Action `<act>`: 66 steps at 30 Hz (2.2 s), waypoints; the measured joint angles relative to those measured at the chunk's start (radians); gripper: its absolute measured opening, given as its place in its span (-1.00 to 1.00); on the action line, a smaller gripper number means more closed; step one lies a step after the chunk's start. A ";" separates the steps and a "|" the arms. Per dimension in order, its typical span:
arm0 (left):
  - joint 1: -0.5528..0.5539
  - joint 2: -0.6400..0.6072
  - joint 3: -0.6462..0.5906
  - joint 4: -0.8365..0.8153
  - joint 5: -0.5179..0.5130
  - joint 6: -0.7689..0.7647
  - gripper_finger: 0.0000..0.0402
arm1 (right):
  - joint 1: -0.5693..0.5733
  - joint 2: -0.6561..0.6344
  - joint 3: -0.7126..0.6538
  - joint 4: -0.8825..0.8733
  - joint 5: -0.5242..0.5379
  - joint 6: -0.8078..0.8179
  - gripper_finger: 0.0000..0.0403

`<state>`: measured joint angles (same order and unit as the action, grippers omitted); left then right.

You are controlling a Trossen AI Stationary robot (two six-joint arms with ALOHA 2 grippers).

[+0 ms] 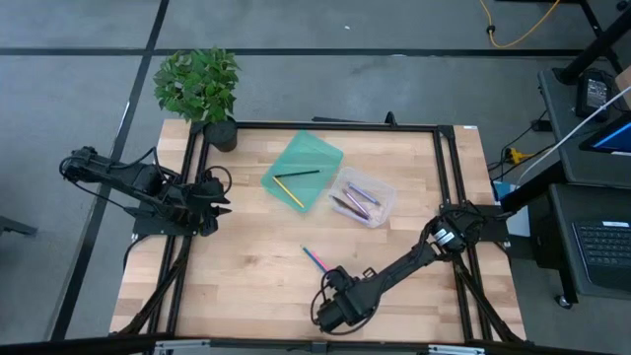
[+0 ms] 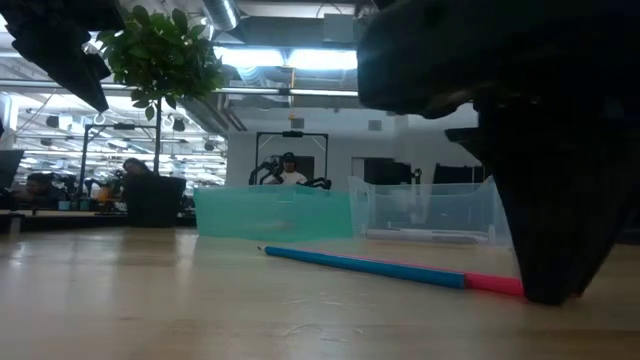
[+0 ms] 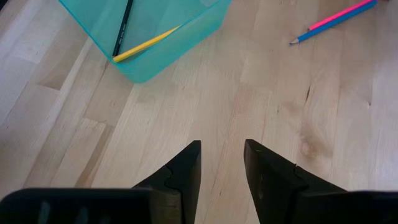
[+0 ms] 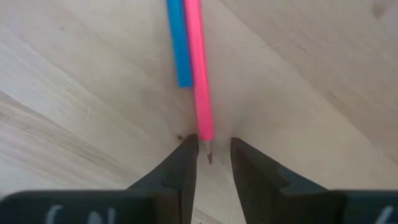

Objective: Sort pens & pencils
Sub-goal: Put the pink pencil into the blue bin

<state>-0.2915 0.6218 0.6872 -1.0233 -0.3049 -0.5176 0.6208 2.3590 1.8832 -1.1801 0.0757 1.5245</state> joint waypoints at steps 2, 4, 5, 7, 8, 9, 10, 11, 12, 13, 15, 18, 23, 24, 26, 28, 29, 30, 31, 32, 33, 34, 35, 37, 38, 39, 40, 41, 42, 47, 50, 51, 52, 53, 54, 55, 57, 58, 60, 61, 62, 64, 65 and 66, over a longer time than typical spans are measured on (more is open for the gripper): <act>0.000 0.000 0.000 0.001 0.000 -0.001 -0.43 | -0.006 0.000 0.000 0.001 0.002 -0.005 -0.51; 0.000 0.000 0.000 0.001 0.000 -0.005 -0.43 | -0.015 0.000 0.000 0.003 -0.006 -0.012 -0.53; 0.000 0.000 0.000 0.001 0.000 -0.005 -0.43 | -0.018 0.000 0.000 0.003 -0.008 -0.015 -0.53; 0.000 0.000 0.000 0.002 0.000 -0.005 -0.43 | -0.024 0.000 0.000 0.004 -0.007 -0.035 -0.54; 0.000 0.000 0.000 0.002 0.000 -0.005 -0.43 | -0.026 0.000 0.000 0.004 -0.009 -0.043 -0.54; 0.000 0.000 0.000 0.002 0.000 -0.005 -0.43 | -0.026 0.000 0.000 0.004 -0.009 -0.051 -0.54; 0.000 0.000 0.000 0.002 0.000 -0.005 -0.43 | -0.026 0.000 0.000 0.004 -0.006 -0.059 -0.54; 0.000 0.000 0.000 0.002 0.000 -0.005 -0.43 | -0.027 0.000 0.000 0.004 -0.003 -0.062 -0.54; 0.000 0.000 0.000 0.002 0.000 -0.005 -0.43 | -0.030 0.000 0.000 0.004 -0.002 -0.064 -0.54; 0.000 0.000 0.000 0.002 0.000 -0.005 -0.43 | -0.032 0.000 0.000 0.004 -0.003 -0.064 -0.54; 0.000 0.000 0.000 0.002 0.000 -0.004 -0.43 | -0.037 0.000 0.000 0.004 -0.003 -0.067 -0.54; 0.000 0.000 0.000 0.002 0.000 -0.004 -0.43 | -0.040 0.000 0.000 0.005 0.000 -0.080 -0.54; 0.000 0.000 0.000 0.002 0.000 -0.004 -0.43 | -0.051 0.000 0.000 0.006 0.001 -0.113 -0.54; 0.000 0.000 0.000 0.002 0.000 -0.004 -0.43 | -0.054 0.000 0.000 0.006 0.000 -0.117 -0.54; 0.000 0.000 0.000 0.002 0.000 -0.004 -0.43 | -0.060 0.000 0.000 0.006 -0.001 -0.122 -0.54; 0.000 0.000 0.000 0.002 0.000 -0.004 -0.43 | -0.066 0.000 0.000 0.006 -0.002 -0.140 -0.54; 0.000 0.000 0.000 0.002 0.000 -0.004 -0.43 | -0.068 0.000 0.000 0.008 -0.003 -0.146 -0.54; 0.000 0.000 0.000 0.003 0.000 -0.004 -0.43 | -0.071 0.000 -0.001 0.010 -0.006 -0.153 -0.54; 0.000 0.000 0.000 0.003 0.000 -0.004 -0.43 | -0.075 0.000 -0.001 0.014 -0.009 -0.166 -0.54; 0.000 0.000 0.000 0.003 0.000 -0.004 -0.43 | -0.078 -0.001 -0.001 0.020 -0.011 -0.172 -0.54; 0.000 0.000 0.000 0.003 0.000 -0.004 -0.43 | -0.082 -0.001 -0.001 0.023 -0.011 -0.175 -0.54; 0.000 0.000 0.000 0.003 0.000 -0.004 -0.43 | -0.084 -0.001 -0.001 0.024 -0.012 -0.177 -0.54; 0.000 0.000 0.000 0.003 0.000 -0.004 -0.43 | -0.087 -0.001 -0.001 0.025 -0.014 -0.182 -0.54; 0.000 0.000 0.000 0.003 0.000 -0.004 -0.43 | -0.091 -0.001 -0.001 0.026 -0.018 -0.194 -0.54; 0.000 0.000 0.000 0.003 0.000 -0.004 -0.43 | -0.093 -0.001 -0.001 0.027 -0.017 -0.195 -0.54; 0.000 0.000 0.000 0.003 0.000 -0.004 -0.43 | -0.093 -0.001 -0.001 0.027 -0.017 -0.195 -0.54; 0.000 0.000 0.000 0.003 0.000 -0.004 -0.43 | -0.095 -0.001 -0.001 0.027 -0.017 -0.195 -0.54; 0.000 0.000 0.000 0.003 0.000 -0.004 -0.43 | -0.096 -0.001 -0.001 0.028 -0.016 -0.195 -0.54; 0.000 0.000 0.000 0.003 0.000 -0.003 -0.43 | -0.097 -0.001 -0.001 0.029 -0.016 -0.198 -0.54; 0.000 0.000 0.000 0.003 0.000 -0.003 -0.43 | -0.106 -0.001 -0.001 0.029 -0.010 -0.212 -0.54; 0.000 0.000 0.000 0.003 0.000 -0.003 -0.43 | -0.110 -0.001 -0.001 0.030 -0.005 -0.225 -0.54; 0.000 0.000 0.000 0.003 0.000 -0.003 -0.43 | -0.111 -0.001 -0.001 0.031 -0.004 -0.225 -0.54; 0.000 0.000 0.000 0.003 0.000 -0.003 -0.43 | -0.112 -0.001 -0.001 0.031 -0.003 -0.225 -0.54; 0.000 0.000 0.000 0.003 0.000 -0.003 -0.43 | -0.113 -0.001 -0.001 0.031 -0.002 -0.225 -0.55; 0.000 0.000 0.000 0.003 0.000 -0.003 -0.43 | -0.113 -0.001 -0.001 0.032 -0.001 -0.225 -0.56; 0.000 0.000 0.000 0.003 0.000 -0.003 -0.43 | -0.114 -0.001 -0.001 0.033 -0.001 -0.225 -0.57; 0.000 0.000 0.000 0.003 0.000 -0.003 -0.43 | -0.114 -0.001 -0.001 0.036 0.001 -0.225 -0.63; 0.000 0.000 0.000 0.003 0.000 -0.003 -0.43 | -0.114 -0.001 -0.001 0.037 0.001 -0.225 -0.67; 0.000 0.000 0.000 0.003 0.000 -0.003 -0.43 | -0.114 -0.001 -0.001 0.038 0.002 -0.225 -0.77; 0.000 0.000 0.000 0.003 0.000 -0.003 -0.43 | -0.114 -0.001 -0.001 0.037 0.003 -0.225 -0.81; 0.000 0.000 0.000 0.003 0.000 -0.003 -0.43 | -0.114 -0.001 -0.001 0.036 0.003 -0.225 -0.86; 0.000 0.000 0.000 0.003 0.000 -0.003 -0.43 | -0.114 -0.001 -0.001 0.032 0.022 -0.226 -0.93; 0.000 0.000 0.000 0.003 0.000 -0.003 -0.43 | -0.117 -0.002 0.000 0.030 0.035 -0.226 -0.95; 0.000 0.000 0.000 0.003 0.000 -0.003 -0.43 | -0.119 -0.002 0.000 0.029 0.051 -0.227 -0.96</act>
<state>-0.2916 0.6219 0.6872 -1.0199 -0.3053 -0.5209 0.5017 2.3569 1.8829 -1.1511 0.1270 1.2980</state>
